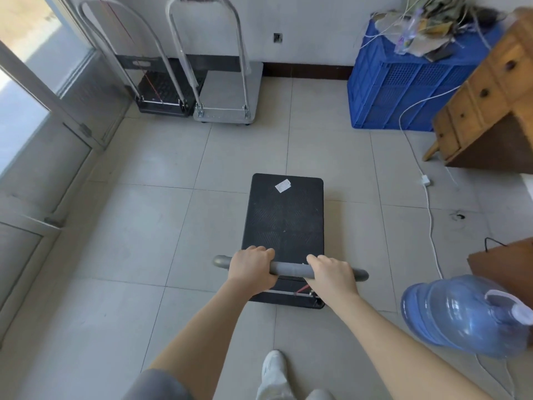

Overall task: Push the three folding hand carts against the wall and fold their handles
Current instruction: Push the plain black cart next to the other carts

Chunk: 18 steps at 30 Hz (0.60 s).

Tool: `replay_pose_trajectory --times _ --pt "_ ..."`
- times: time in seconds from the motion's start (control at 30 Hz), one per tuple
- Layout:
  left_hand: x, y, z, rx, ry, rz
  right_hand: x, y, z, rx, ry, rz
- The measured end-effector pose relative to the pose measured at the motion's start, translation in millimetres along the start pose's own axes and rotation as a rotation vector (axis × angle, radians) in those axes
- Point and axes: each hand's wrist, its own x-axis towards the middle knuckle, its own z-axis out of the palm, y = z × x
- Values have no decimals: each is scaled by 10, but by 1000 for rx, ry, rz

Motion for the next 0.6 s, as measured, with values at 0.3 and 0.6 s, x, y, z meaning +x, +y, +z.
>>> replay_pose_trajectory --times 0.3,0.6 --pt "1420 -236 -507 5 38 7 1399 419 -476 -21 -13 -15" --pt "2904 -379 -1111 1 2 -29 2847 940 -970 -16 -39 -36"
